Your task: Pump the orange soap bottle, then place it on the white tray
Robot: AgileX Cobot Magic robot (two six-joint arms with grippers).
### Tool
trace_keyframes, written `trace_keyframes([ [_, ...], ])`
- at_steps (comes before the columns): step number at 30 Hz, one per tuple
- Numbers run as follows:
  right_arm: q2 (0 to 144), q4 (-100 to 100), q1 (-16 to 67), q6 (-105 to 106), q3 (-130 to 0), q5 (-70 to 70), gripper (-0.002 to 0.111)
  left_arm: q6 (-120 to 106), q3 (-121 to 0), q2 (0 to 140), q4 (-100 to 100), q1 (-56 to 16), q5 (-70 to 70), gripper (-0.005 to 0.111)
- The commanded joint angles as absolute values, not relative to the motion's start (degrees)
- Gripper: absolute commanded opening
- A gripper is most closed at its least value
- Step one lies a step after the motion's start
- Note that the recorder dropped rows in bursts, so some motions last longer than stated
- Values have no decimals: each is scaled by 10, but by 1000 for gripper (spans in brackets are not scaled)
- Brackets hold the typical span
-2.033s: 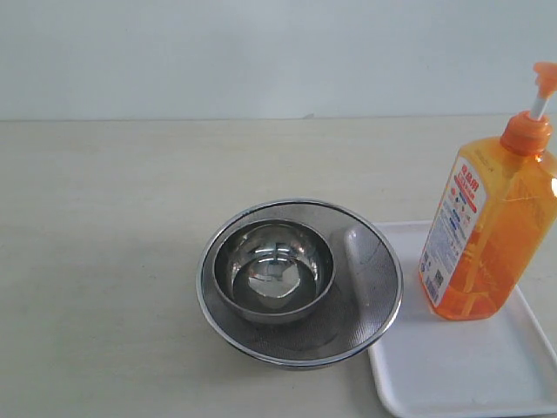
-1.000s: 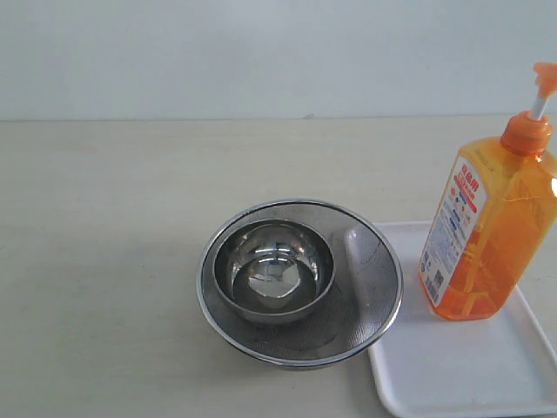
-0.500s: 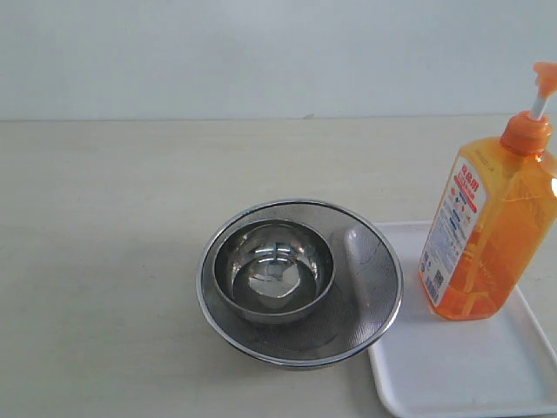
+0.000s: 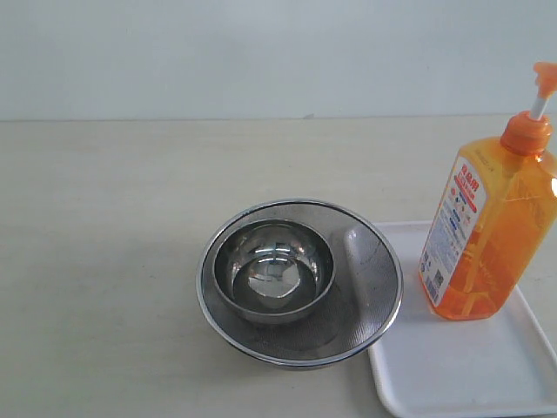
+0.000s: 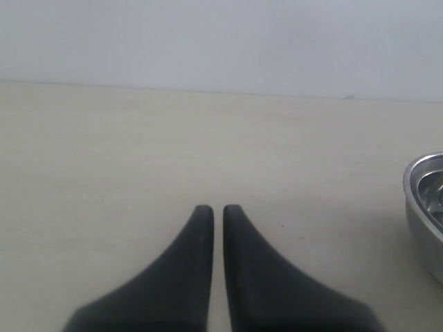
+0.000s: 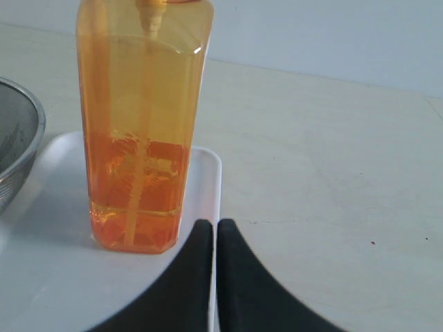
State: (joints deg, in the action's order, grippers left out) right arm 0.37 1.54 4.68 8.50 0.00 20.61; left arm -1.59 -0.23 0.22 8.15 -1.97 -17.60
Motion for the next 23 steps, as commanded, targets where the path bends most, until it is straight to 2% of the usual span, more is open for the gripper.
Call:
trace_keyframes([
  [1, 0, 11, 47, 88, 0, 204, 0, -10, 0, 0, 86, -18, -171, 5],
  [23, 0, 18, 47, 88, 0, 204, 0, -10, 0, 0, 86, -18, -171, 5],
])
